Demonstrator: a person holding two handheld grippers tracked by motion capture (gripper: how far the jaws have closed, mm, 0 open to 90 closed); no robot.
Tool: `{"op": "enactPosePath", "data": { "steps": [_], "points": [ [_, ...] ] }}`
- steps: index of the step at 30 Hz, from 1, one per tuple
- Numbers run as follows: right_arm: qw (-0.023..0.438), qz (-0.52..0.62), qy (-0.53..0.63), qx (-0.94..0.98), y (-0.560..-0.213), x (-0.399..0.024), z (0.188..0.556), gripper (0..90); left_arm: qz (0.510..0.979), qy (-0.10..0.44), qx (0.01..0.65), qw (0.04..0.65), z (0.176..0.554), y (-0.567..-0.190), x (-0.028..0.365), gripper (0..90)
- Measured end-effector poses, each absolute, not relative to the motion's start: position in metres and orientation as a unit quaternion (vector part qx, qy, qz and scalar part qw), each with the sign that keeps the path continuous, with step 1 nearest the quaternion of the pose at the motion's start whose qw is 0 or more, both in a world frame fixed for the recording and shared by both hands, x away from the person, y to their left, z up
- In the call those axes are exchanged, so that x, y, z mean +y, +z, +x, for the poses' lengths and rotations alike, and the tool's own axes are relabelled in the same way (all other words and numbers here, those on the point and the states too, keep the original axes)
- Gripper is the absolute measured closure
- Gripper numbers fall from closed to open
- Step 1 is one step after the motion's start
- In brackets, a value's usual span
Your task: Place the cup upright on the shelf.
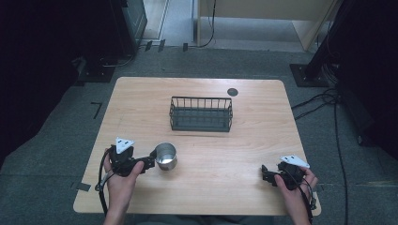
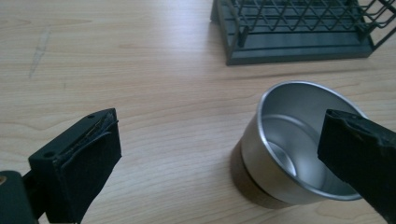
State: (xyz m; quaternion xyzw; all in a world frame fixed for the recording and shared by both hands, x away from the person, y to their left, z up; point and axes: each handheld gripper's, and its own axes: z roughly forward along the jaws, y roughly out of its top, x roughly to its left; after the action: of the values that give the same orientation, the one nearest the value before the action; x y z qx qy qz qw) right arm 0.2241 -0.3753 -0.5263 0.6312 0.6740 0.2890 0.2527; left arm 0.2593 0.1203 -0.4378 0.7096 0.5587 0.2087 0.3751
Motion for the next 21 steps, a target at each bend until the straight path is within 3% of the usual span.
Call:
{"op": "enactPosePath", "data": {
  "steps": [21],
  "points": [
    [0.253,0.631,0.289,0.674,-0.526,-0.375,0.224,0.0,0.745,0.201,0.522,0.363,0.254,-0.441,0.076,0.0]
  ]
}}
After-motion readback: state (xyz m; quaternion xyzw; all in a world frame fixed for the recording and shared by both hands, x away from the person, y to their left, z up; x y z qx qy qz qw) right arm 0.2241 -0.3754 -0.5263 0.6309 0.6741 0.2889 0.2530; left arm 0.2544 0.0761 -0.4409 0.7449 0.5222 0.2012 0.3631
